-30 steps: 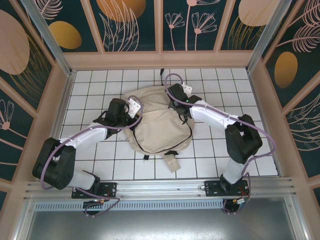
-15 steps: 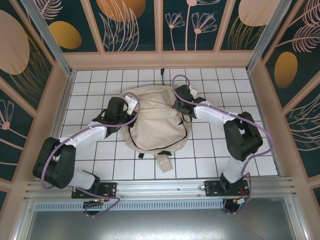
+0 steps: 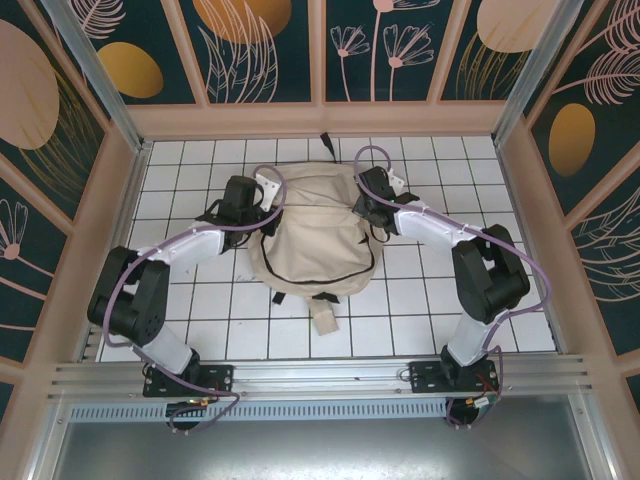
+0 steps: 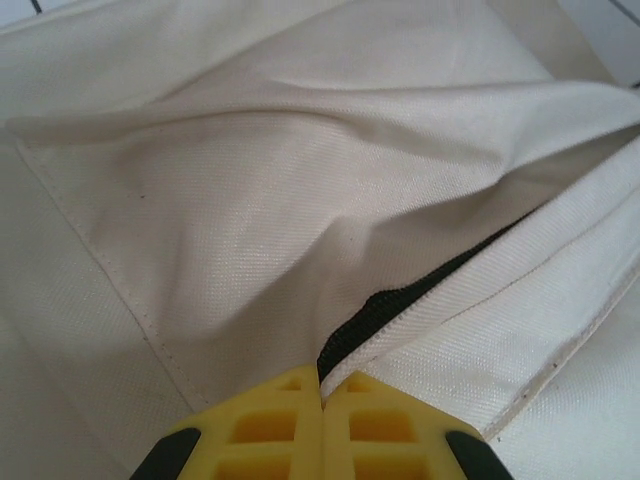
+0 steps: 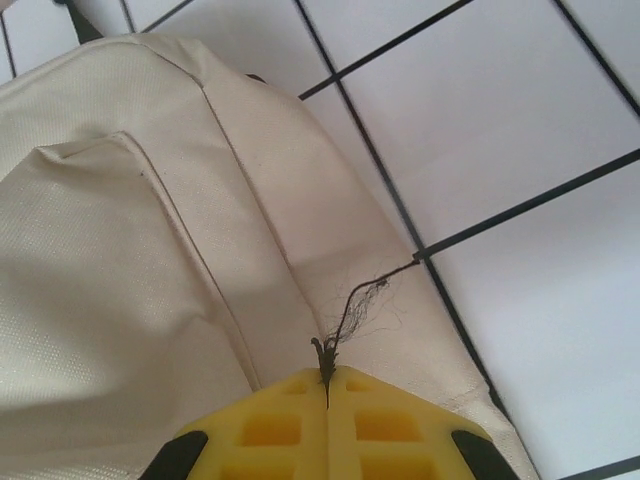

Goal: Pack the student bag

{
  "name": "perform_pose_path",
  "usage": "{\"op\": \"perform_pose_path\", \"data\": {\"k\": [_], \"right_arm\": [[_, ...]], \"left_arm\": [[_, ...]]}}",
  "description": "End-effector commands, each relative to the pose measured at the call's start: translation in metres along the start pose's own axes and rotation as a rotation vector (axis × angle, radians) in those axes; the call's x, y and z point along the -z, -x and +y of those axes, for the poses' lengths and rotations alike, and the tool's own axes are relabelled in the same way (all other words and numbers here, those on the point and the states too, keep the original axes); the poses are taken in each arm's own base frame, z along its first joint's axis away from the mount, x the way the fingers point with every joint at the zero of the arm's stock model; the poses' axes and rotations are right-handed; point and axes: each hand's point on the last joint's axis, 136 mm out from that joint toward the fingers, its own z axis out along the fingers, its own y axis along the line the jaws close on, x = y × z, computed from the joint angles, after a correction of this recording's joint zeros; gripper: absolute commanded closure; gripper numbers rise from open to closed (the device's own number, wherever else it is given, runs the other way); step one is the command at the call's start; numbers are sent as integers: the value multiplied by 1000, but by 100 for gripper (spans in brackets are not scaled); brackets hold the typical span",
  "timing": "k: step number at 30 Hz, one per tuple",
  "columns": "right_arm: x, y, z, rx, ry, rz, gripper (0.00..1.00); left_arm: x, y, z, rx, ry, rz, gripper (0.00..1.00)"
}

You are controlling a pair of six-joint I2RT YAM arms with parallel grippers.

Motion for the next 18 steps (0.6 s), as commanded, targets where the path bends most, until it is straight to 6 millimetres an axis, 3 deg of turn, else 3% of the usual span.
{"op": "perform_pose_path", "data": {"k": [1,4,5,7,10,14,18], "right_arm": [[5,23,-57,-37,-186,-73,100],[4,23,-34,-3,-53,-48,100],[4,21,-21,12,14,-27,100],[9,18,6,48,153,16,89],[27,26,29,70,264,5,72],[63,61,33,72,283,-112,34],[99,96,19,82,257,-264,17]], "left_arm": [[-1,36,36,58,123,-86,100],[-5,34,33,69,97,-83,98],[-5,34,27,70,64,-83,89],[-1,36,20,89,25,-92,64],[16,49,18,124,30,-146,48],[50,74,31,196,130,-228,34],[94,89,67,309,354,-332,12]]}}
